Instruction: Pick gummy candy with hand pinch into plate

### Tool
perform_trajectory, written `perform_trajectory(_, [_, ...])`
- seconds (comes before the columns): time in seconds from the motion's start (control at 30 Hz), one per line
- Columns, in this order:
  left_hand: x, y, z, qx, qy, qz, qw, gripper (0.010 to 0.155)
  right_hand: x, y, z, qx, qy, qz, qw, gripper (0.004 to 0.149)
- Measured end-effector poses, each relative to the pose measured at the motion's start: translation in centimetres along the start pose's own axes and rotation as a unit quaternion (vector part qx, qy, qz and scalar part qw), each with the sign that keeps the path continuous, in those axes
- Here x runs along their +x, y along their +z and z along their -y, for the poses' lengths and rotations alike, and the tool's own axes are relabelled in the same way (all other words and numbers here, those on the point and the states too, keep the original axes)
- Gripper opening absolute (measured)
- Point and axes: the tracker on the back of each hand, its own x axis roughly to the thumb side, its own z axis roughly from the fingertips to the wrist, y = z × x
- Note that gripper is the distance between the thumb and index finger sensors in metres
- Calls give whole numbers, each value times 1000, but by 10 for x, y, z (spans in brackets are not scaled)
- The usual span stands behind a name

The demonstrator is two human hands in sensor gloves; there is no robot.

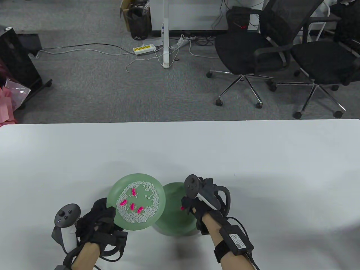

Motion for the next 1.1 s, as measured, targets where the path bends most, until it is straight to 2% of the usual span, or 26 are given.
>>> perform_trajectory(0.17, [0, 0, 0, -1, 1, 0, 1000, 57, 4, 0, -10, 5, 42, 5, 999, 47])
perform_trajectory(0.37, [2, 2, 0, -2, 1, -1, 1000, 57, 6, -1, -14, 11, 52, 4, 999, 46])
perform_trajectory(0.47, [1, 2, -1, -1, 2, -1, 1000, 57, 6, 0, -11, 9, 43, 3, 999, 51])
perform_trajectory(0.57, [1, 2, 0, 0, 3, -2, 1000, 57, 9, 5, 6, -46, -10, -2, 999, 51])
perform_trajectory(0.67, [2, 3, 1, 1, 1, -2, 1000, 57, 26, 19, 32, -108, -107, 3, 988, 53])
perform_trajectory(0.73, [2, 3, 1, 1, -1, -2, 1000, 57, 46, 30, 45, -117, -147, 20, 982, 52])
perform_trajectory(0.83, [1, 2, 2, 1, -3, -1, 1000, 57, 80, 41, 50, -92, -135, 66, 984, 53])
perform_trajectory(0.87, [1, 3, 3, 0, -5, 0, 1000, 57, 93, 44, 47, -61, -110, 66, 990, 55])
perform_trajectory(0.93, [1, 3, 3, 0, -5, 0, 1000, 57, 110, 44, 40, -33, -82, 58, 994, 54])
perform_trajectory(1.1, [2, 4, 2, 2, -3, 1, 1000, 57, 128, 44, 26, -15, -53, 32, 998, 56])
